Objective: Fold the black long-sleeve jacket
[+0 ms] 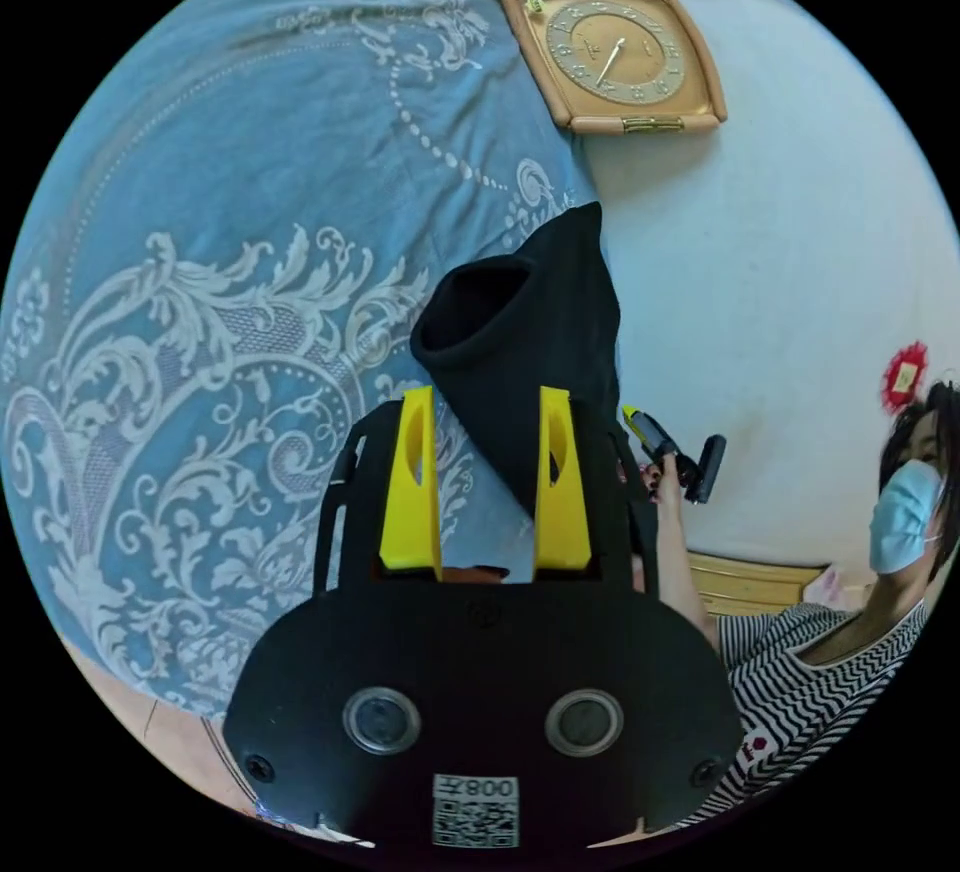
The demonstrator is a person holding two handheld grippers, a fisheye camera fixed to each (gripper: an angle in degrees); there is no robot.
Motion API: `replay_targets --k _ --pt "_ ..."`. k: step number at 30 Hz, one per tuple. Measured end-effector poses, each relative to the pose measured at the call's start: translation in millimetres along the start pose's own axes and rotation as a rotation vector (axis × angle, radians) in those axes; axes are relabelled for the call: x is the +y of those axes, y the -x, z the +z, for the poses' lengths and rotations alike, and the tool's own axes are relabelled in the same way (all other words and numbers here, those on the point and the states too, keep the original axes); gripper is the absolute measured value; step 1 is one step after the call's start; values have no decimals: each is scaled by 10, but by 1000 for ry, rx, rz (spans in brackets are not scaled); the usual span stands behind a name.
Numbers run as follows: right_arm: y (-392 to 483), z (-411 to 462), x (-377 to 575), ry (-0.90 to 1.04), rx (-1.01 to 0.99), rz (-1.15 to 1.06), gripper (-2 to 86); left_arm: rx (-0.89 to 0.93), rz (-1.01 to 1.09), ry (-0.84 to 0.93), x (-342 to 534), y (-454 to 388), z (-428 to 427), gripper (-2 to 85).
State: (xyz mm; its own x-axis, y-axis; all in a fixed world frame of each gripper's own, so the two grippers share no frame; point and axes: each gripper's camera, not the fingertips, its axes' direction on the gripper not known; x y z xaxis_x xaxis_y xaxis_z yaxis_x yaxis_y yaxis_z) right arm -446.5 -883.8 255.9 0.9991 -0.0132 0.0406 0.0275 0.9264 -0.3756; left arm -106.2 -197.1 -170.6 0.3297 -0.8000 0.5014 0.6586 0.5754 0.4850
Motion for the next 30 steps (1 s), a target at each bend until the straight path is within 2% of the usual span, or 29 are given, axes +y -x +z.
replay_targets --k 3,5,8,10,14,18,21,24,26,30 --pt "203 -111 60 -49 -68 -19 0 -26 -18 -19 33 244 -48 145" --pt "347 -12 44 -30 -104 -44 0 26 -61 -17 84 460 -77 145" --pt "503 326 -39 46 -125 -68 0 56 -91 -38 183 675 -156 138" --pt "546 662 -99 114 -58 -82 1 70 -100 -51 244 784 -203 131" --pt "409 846 -160 129 -131 -28 1 221 -143 -80 377 1016 -251 92" --pt "437 930 -244 160 -105 -66 0 272 -87 -103 539 975 -357 48" --pt "435 997 -291 173 -95 -72 1 214 62 -85 655 680 -478 39" --pt "324 1069 -332 186 -145 -29 1 107 318 5 783 150 -493 34" --pt "263 1119 -361 198 -169 -8 1 -30 544 96 956 -318 -404 32" --pt "89 1181 -421 229 -244 56 5 -190 734 171 1262 -782 -241 30"
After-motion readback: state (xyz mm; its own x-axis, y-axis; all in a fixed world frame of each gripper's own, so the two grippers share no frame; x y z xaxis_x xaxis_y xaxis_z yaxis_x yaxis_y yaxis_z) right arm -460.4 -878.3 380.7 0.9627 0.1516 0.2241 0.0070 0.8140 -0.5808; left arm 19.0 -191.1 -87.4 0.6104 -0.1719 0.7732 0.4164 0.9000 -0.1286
